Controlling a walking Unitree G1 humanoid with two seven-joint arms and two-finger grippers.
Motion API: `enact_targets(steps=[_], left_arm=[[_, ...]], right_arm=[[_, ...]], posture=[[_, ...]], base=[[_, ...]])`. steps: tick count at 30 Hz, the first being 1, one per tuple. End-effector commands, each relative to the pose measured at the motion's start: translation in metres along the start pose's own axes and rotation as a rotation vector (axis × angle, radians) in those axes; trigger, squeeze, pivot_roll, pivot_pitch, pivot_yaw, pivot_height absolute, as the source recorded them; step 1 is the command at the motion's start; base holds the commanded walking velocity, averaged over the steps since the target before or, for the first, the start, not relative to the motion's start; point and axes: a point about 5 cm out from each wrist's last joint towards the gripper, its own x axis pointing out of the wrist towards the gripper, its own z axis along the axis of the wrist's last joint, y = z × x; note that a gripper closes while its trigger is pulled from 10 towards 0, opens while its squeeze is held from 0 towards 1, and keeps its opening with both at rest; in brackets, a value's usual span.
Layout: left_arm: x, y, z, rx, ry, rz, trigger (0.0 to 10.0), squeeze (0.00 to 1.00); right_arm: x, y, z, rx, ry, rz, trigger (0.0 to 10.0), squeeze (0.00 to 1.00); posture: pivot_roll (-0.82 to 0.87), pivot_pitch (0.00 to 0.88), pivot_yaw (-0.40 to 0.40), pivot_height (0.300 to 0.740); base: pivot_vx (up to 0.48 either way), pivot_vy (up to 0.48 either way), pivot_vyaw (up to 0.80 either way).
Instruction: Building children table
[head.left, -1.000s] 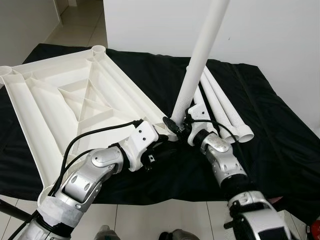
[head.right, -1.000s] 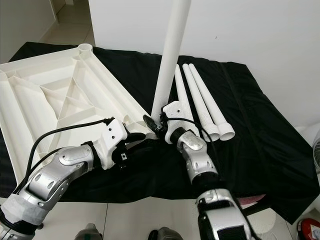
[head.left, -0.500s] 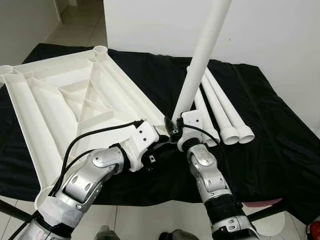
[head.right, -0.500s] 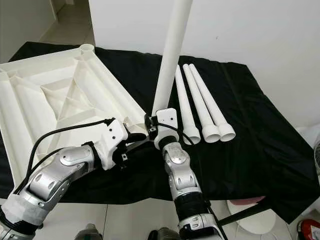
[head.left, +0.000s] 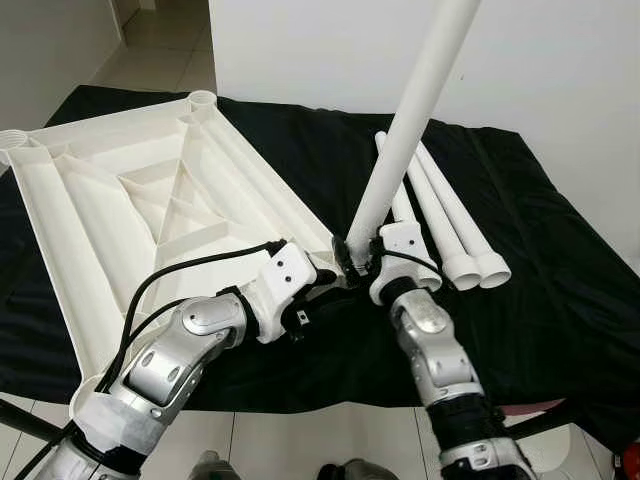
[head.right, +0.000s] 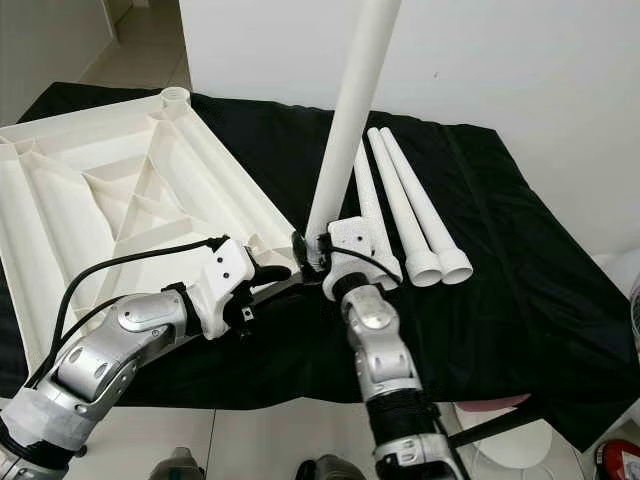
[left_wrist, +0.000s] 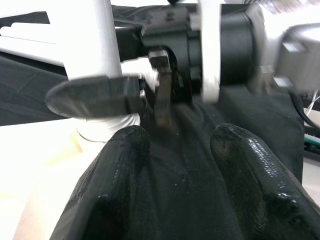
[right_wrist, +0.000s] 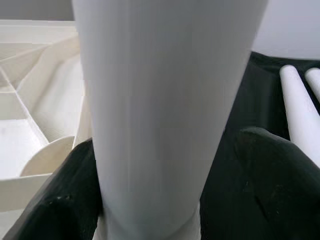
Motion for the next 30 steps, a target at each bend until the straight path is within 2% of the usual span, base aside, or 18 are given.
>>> enact_targets(steps=[1, 3, 5, 8, 10, 11, 14, 15, 19, 20, 30], left_arm=[[0.0, -0.004, -0.002, 0.004, 0.01, -0.092, 10.0, 0.0], [0.001, -0.004, -0.002, 0.007, 0.01, -0.095, 10.0, 0.0], [0.002, -0.003, -0.001, 0.009, 0.008, -0.097, 10.0, 0.0], [0.002, -0.003, 0.0, 0.01, 0.006, -0.097, 10.0, 0.0], [0.003, -0.002, 0.0, 0.013, 0.004, -0.096, 10.0, 0.0], [0.003, -0.002, 0.001, 0.016, 0.003, -0.095, 10.0, 0.0], [0.003, -0.002, 0.001, 0.016, 0.002, -0.093, 10.0, 0.0], [0.003, -0.002, 0.001, 0.015, 0.0, -0.09, 10.0, 0.0], [0.002, -0.001, 0.002, 0.017, -0.001, -0.081, 10.0, 0.0], [0.001, -0.001, 0.002, 0.015, -0.003, -0.073, 10.0, 0.0], [-0.001, -0.001, 0.001, 0.01, -0.001, -0.065, 10.0, 0.0]], right_arm=[[-0.002, -0.01, -0.001, 0.015, 0.001, 0.015, 10.0, 0.0], [0.002, -0.012, 0.001, 0.024, -0.008, 0.093, 10.0, 0.0], [0.008, -0.015, 0.002, -0.001, -0.005, 0.13, 10.0, 0.0], [0.013, -0.015, 0.002, 0.013, 0.009, 0.188, 10.0, 0.0], [0.018, -0.01, 0.0, 0.002, 0.031, 0.268, 10.0, 0.0], [0.021, -0.005, -0.005, -0.037, 0.06, 0.342, 10.0, 0.0], [0.022, -0.003, -0.008, -0.043, 0.074, 0.386, 10.0, 0.0], [0.022, 0.0, -0.01, -0.045, 0.084, 0.412, 3.4, 0.0], [0.024, 0.001, -0.017, -0.051, 0.116, 0.441, 3.4, 0.0], [0.025, -0.002, -0.021, -0.038, 0.132, 0.45, 0.0, 0.0], [0.023, -0.016, -0.022, -0.009, 0.128, 0.41, 0.0, 0.0]], posture=[[0.12, 0.0, -0.097, 0.74], [0.12, 0.0, -0.097, 0.74], [0.12, 0.0, -0.093, 0.74], [0.12, 0.0, -0.093, 0.74], [0.12, 0.0, -0.094, 0.74], [0.13, 0.0, -0.095, 0.74], [0.13, 0.0, -0.099, 0.74], [0.13, 0.0, -0.099, 0.74], [0.14, 0.0, -0.101, 0.74], [0.15, 0.0, -0.109, 0.74], [0.14, 0.0, -0.109, 0.74]], base=[[0.0, 0.0, 0.0], [0.0, 0.0, 0.0], [0.0, 0.0, 0.0], [0.0, 0.0, 0.0], [0.0, 0.0, 0.0], [0.0, 0.0, 0.0], [0.0, 0.0, 0.0], [0.0, 0.0, 0.0], [0.0, 0.0, 0.0], [0.0, 0.0, 0.0], [0.0, 0.0, 0.0]])
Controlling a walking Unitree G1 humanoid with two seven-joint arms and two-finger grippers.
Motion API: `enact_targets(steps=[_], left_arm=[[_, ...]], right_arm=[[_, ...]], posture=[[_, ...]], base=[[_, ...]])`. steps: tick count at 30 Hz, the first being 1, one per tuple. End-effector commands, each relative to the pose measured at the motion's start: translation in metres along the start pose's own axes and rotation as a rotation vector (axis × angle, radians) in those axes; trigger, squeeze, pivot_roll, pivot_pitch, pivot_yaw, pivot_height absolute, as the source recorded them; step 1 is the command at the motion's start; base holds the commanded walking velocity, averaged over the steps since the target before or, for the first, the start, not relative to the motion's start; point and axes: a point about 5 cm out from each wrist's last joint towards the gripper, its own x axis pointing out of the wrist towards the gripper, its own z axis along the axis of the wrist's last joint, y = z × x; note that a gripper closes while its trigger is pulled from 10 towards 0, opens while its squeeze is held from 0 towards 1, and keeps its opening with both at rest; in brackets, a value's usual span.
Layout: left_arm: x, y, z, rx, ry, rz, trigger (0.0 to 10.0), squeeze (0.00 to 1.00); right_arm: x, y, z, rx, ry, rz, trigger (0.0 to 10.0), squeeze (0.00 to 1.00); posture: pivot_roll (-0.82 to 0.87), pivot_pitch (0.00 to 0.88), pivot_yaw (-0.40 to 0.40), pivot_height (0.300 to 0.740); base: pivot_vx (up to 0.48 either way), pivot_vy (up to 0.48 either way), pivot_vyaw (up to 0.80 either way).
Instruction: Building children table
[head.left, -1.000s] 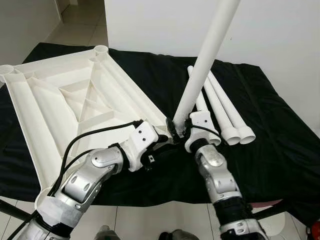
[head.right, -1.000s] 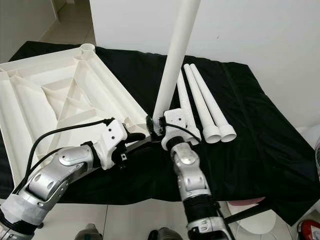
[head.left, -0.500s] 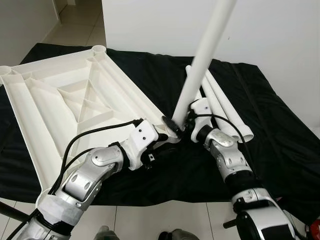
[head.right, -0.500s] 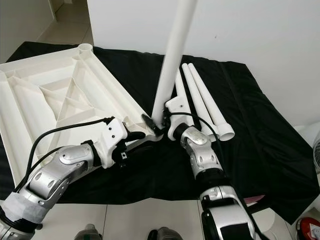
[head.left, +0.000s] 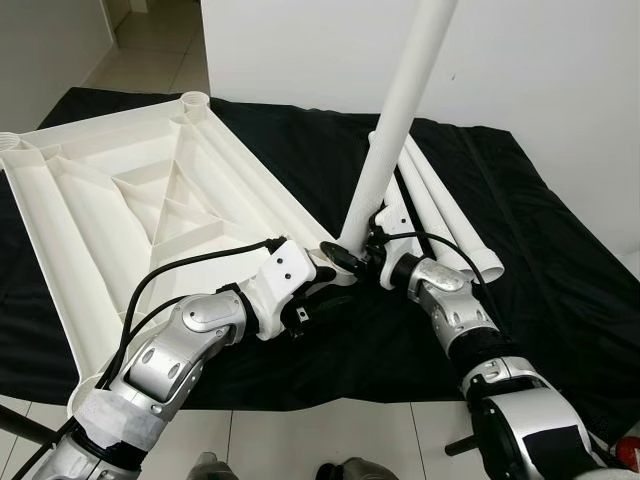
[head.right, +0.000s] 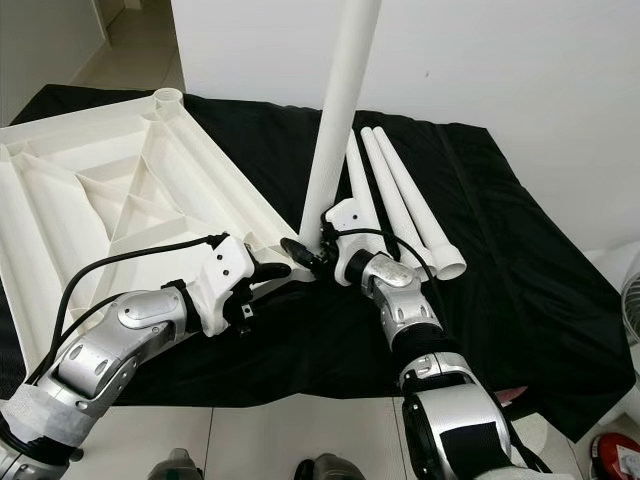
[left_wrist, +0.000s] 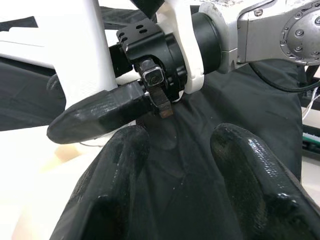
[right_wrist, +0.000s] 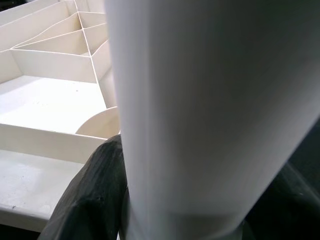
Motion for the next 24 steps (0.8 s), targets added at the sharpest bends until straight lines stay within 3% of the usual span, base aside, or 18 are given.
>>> enact_targets(steps=[1, 3, 4, 6, 7, 13, 16, 18, 20, 21, 22, 23, 24], left_arm=[[-0.001, -0.004, 0.001, 0.004, -0.002, -0.071, 10.0, 0.0], [-0.002, -0.003, 0.001, 0.004, -0.001, -0.07, 10.0, 0.0], [-0.002, -0.003, 0.001, 0.005, -0.001, -0.069, 10.0, 0.0], [-0.002, -0.003, 0.001, 0.005, -0.001, -0.069, 10.0, 0.0], [-0.002, -0.002, 0.001, 0.005, 0.0, -0.065, 10.0, 0.0], [-0.003, -0.002, 0.0, 0.004, 0.001, -0.063, 10.0, 0.0], [-0.003, -0.005, 0.0, -0.009, -0.001, -0.071, 10.0, 0.0], [-0.004, -0.007, -0.001, -0.016, 0.001, -0.076, 10.0, 0.0], [-0.004, -0.007, -0.001, -0.016, 0.001, -0.076, 10.0, 0.0], [-0.004, -0.007, -0.001, -0.016, 0.002, -0.077, 10.0, 0.0], [-0.004, -0.007, -0.001, -0.016, 0.002, -0.077, 10.0, 0.0], [-0.003, -0.007, -0.001, -0.014, 0.003, -0.079, 10.0, 0.0], [-0.003, -0.007, -0.001, -0.014, 0.002, -0.08, 10.0, 0.0]], right_arm=[[-0.005, -0.003, -0.009, 0.027, 0.037, -0.009, 0.0, 0.0], [-0.008, -0.005, -0.009, 0.032, 0.022, -0.034, 0.0, 0.0], [-0.009, -0.005, -0.008, 0.034, 0.014, -0.054, 1.4, 0.0], [-0.009, -0.005, -0.008, 0.034, 0.014, -0.054, 1.4, 0.0], [-0.01, -0.005, -0.008, 0.042, 0.006, -0.092, 10.0, 0.0], [-0.014, 0.003, -0.009, 0.024, 0.005, -0.175, 10.0, 0.0], [-0.011, 0.015, -0.009, 0.029, -0.003, -0.23, 10.0, 0.0], [-0.005, 0.028, -0.006, 0.084, -0.015, -0.375, 10.0, 0.0], [-0.005, 0.028, -0.006, 0.084, -0.015, -0.375, 10.0, 0.0], [-0.003, 0.031, -0.005, 0.11, -0.025, -0.449, 10.0, 0.0], [-0.003, 0.031, -0.005, 0.11, -0.025, -0.449, 10.0, 0.0], [0.0, 0.038, -0.002, 0.154, -0.046, -0.543, 10.0, 0.0], [0.006, 0.046, 0.001, 0.164, -0.06, -0.548, 10.0, 0.0]], posture=[[0.14, 0.0, -0.109, 0.74], [0.13, 0.0, -0.113, 0.74], [0.13, 0.0, -0.113, 0.74], [0.13, 0.0, -0.113, 0.74], [0.13, 0.0, -0.116, 0.74], [0.12, 0.0, -0.115, 0.74], [0.12, 0.004, -0.109, 0.74], [0.11, 0.006, -0.106, 0.74], [0.11, 0.006, -0.106, 0.74], [0.11, 0.007, -0.105, 0.74], [0.11, 0.007, -0.105, 0.74], [0.11, 0.005, -0.101, 0.74], [0.11, 0.005, -0.101, 0.74]], base=[[0.0, 0.0, 0.0], [0.0, 0.0, 0.0], [0.0, 0.0, 0.0], [0.0, 0.0, 0.0], [0.0, 0.0, 0.0], [0.0, 0.0, 0.0], [0.0, 0.0, 0.0], [0.0, 0.0, 0.0], [0.0, 0.0, 0.0], [0.0, 0.0, 0.0], [0.0, 0.0, 0.0], [0.0, 0.0, 0.0], [0.0, 0.0, 0.0]])
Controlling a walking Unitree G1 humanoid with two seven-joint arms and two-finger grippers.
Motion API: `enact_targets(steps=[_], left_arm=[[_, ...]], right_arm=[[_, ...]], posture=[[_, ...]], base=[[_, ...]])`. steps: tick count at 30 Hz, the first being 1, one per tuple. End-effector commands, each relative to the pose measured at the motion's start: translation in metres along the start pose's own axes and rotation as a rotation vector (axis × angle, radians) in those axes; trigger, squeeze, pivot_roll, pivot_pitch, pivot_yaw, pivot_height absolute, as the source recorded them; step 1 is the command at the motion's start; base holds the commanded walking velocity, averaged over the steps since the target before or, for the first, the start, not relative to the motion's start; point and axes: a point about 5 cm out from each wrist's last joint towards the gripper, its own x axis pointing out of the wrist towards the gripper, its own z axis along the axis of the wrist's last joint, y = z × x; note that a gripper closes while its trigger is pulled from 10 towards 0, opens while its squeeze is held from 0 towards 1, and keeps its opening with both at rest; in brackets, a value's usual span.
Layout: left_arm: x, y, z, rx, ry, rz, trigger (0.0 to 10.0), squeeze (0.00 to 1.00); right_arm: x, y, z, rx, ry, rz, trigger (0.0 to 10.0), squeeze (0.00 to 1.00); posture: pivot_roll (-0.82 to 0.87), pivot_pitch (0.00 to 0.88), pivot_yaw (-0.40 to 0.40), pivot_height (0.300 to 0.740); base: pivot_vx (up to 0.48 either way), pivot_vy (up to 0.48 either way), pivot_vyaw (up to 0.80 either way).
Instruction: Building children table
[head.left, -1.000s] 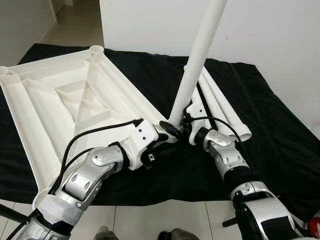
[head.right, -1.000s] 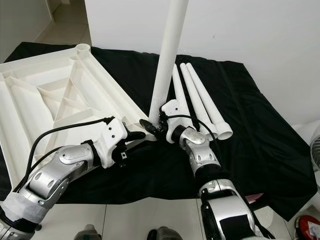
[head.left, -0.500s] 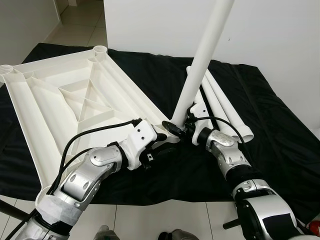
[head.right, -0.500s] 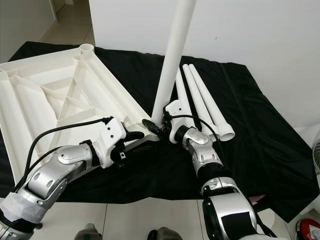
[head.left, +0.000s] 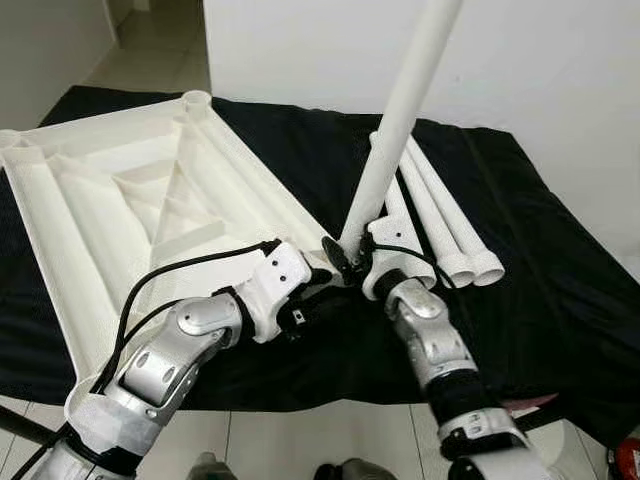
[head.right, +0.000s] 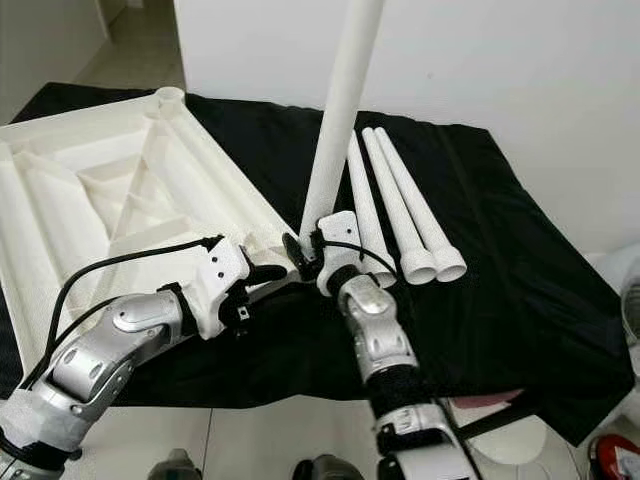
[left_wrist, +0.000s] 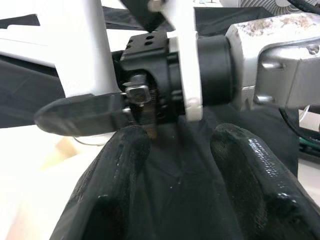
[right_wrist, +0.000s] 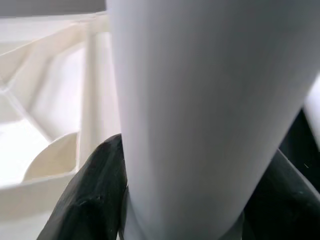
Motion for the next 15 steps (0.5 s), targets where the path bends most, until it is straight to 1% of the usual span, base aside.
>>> enact_targets(steps=[1, 3, 5, 10, 11, 13, 15], left_arm=[[0.001, -0.005, 0.001, -0.001, 0.004, -0.084, 10.0, 0.0], [0.002, -0.005, 0.001, -0.002, 0.003, -0.086, 10.0, 0.0], [0.002, -0.006, 0.001, -0.001, 0.004, -0.095, 10.0, 0.0], [0.002, -0.006, 0.0, -0.002, 0.005, -0.097, 10.0, 0.0], [0.002, -0.005, 0.0, -0.002, 0.006, -0.095, 10.0, 0.0], [0.002, -0.005, 0.001, -0.004, 0.005, -0.094, 10.0, 0.0], [0.002, -0.005, 0.001, -0.004, 0.005, -0.094, 10.0, 0.0]], right_arm=[[-0.001, 0.006, 0.001, 0.005, 0.0, -0.042, 10.0, 0.0], [-0.002, 0.008, 0.005, -0.003, -0.012, -0.03, 10.0, 0.0], [-0.007, -0.001, 0.001, 0.007, 0.018, -0.074, 10.0, 0.0], [-0.01, -0.004, -0.002, 0.014, 0.033, -0.092, 10.0, 0.0], [-0.011, -0.005, -0.001, 0.019, 0.026, -0.095, 10.0, 1.0], [-0.013, -0.009, 0.004, 0.025, 0.012, -0.114, 10.0, 1.0], [-0.013, -0.009, 0.004, 0.025, 0.012, -0.114, 10.0, 1.0]], posture=[[0.11, 0.006, -0.098, 0.74], [0.1, 0.006, -0.094, 0.74], [0.1, 0.006, -0.093, 0.74], [0.1, 0.008, -0.091, 0.74], [0.09, 0.008, -0.09, 0.74], [0.09, 0.008, -0.09, 0.74], [0.09, 0.008, -0.09, 0.74]], base=[[0.0, 0.0, 0.0], [0.0, 0.0, 0.0], [0.0, 0.0, 0.0], [0.0, 0.0, 0.0], [0.0, 0.0, 0.0], [0.0, 0.0, 0.0], [0.0, 0.0, 0.0]])
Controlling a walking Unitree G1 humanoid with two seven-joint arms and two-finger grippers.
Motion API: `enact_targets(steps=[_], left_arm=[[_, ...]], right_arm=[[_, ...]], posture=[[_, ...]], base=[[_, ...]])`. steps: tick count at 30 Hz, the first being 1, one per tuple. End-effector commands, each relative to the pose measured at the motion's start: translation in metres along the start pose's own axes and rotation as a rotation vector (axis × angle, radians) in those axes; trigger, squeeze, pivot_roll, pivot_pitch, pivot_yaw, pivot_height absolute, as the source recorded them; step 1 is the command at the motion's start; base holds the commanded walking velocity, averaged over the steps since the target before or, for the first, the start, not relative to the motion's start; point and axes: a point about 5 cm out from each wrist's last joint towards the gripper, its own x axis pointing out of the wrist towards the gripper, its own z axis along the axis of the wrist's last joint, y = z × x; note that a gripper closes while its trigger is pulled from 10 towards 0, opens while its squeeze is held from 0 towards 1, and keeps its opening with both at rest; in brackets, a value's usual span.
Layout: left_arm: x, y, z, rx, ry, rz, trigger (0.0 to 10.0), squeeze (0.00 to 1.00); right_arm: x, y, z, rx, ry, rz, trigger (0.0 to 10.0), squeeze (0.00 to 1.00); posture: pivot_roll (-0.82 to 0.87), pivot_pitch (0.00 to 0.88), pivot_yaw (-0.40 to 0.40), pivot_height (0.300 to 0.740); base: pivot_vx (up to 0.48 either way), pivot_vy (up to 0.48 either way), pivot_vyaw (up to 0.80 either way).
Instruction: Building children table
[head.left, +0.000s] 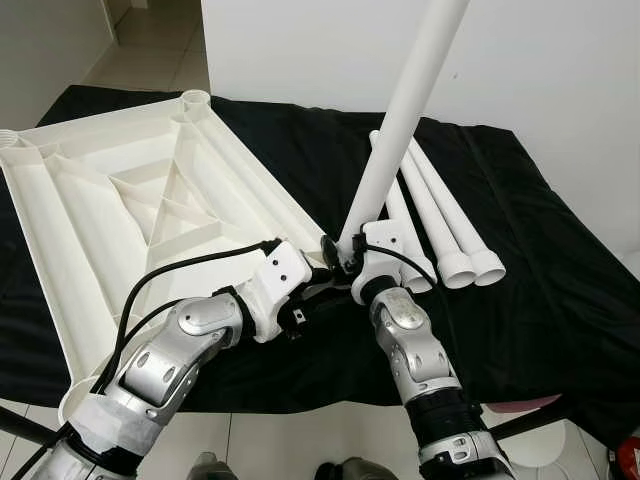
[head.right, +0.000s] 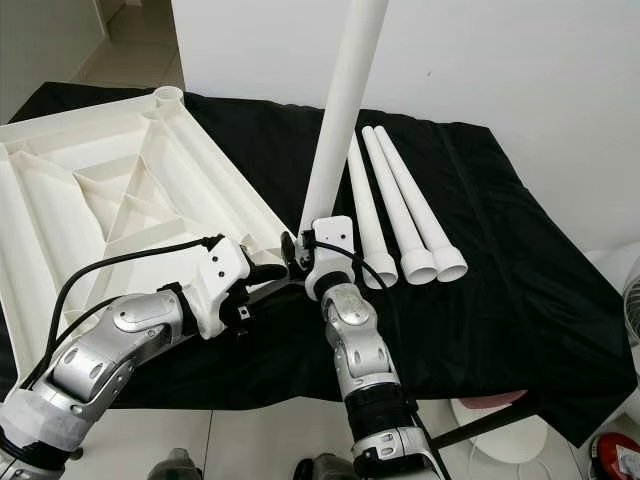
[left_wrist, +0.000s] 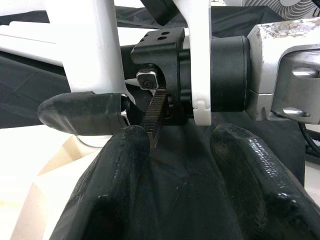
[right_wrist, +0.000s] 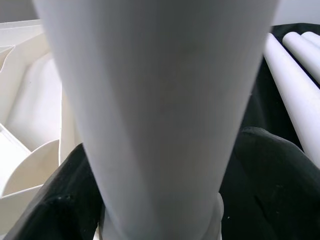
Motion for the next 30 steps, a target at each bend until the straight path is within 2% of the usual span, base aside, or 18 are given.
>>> enact_targets(steps=[1, 3, 4, 5, 6, 7, 10, 11, 17, 18, 19, 20, 30], left_arm=[[0.001, -0.005, 0.0, 0.0, 0.006, -0.091, 10.0, 0.0], [0.002, -0.005, 0.001, -0.001, 0.004, -0.091, 10.0, 0.0], [0.002, -0.005, 0.001, -0.001, 0.004, -0.091, 10.0, 0.0], [0.002, -0.005, 0.001, -0.001, 0.003, -0.091, 10.0, 0.0], [0.002, -0.005, 0.001, -0.001, 0.003, -0.091, 10.0, 0.0], [0.002, -0.005, 0.001, -0.001, 0.002, -0.091, 10.0, 0.0], [0.002, -0.006, 0.001, -0.001, 0.001, -0.092, 10.0, 0.0], [0.002, -0.005, 0.001, -0.001, 0.003, -0.09, 10.0, 0.0], [0.001, -0.005, 0.001, -0.002, 0.003, -0.083, 10.0, 0.0], [0.001, -0.005, 0.001, -0.002, 0.003, -0.081, 10.0, 0.0], [0.001, -0.005, 0.001, -0.002, 0.003, -0.078, 10.0, 0.0], [0.0, -0.005, 0.001, -0.002, 0.003, -0.076, 10.0, 0.0], [-0.003, -0.006, 0.0, -0.006, 0.007, -0.058, 10.0, 0.0]], right_arm=[[-0.002, -0.008, 0.002, -0.001, -0.002, -0.034, 10.0, 1.0], [-0.001, -0.019, 0.006, -0.038, -0.011, -0.004, 10.0, 1.0], [-0.001, -0.019, 0.006, -0.038, -0.011, -0.004, 10.0, 1.0], [0.001, -0.025, 0.008, -0.067, -0.018, 0.023, 10.0, 0.15], [0.001, -0.025, 0.008, -0.067, -0.018, 0.023, 10.0, 0.15], [0.002, -0.03, 0.009, -0.088, -0.017, 0.051, 10.0, 0.0], [0.004, -0.035, 0.012, -0.129, -0.022, 0.121, 10.0, 0.0], [0.007, -0.036, 0.016, -0.17, -0.024, 0.237, 10.0, 0.0], [0.012, -0.033, 0.016, -0.204, 0.002, 0.374, 10.0, 0.0], [0.014, -0.031, 0.014, -0.208, 0.015, 0.418, 4.0, 0.0], [0.016, -0.031, 0.012, -0.218, 0.031, 0.45, 2.4, 0.0], [0.017, -0.03, 0.011, -0.225, 0.041, 0.467, 0.0, 0.0], [0.015, -0.035, 0.0, -0.227, 0.083, 0.545, 0.0, 0.0]], posture=[[0.09, 0.007, -0.091, 0.74], [0.09, 0.008, -0.091, 0.74], [0.09, 0.008, -0.091, 0.74], [0.09, 0.007, -0.092, 0.74], [0.09, 0.007, -0.092, 0.74], [0.09, 0.008, -0.091, 0.74], [0.09, 0.009, -0.093, 0.74], [0.09, 0.009, -0.093, 0.74], [0.11, 0.01, -0.1, 0.74], [0.11, 0.01, -0.103, 0.74], [0.11, 0.01, -0.103, 0.74], [0.11, 0.01, -0.103, 0.74], [0.14, 0.017, -0.116, 0.74]], base=[[0.0, 0.0, 0.0], [0.0, 0.0, 0.0], [0.0, 0.0, 0.0], [0.0, 0.0, 0.0], [0.0, 0.0, 0.0], [0.0, 0.0, 0.0], [0.0, 0.0, 0.0], [0.0, 0.0, 0.0], [0.0, 0.0, 0.0], [0.0, 0.0, 0.0], [0.0, 0.0, 0.0], [0.0, 0.0, 0.0], [0.0, 0.0, 0.0]])
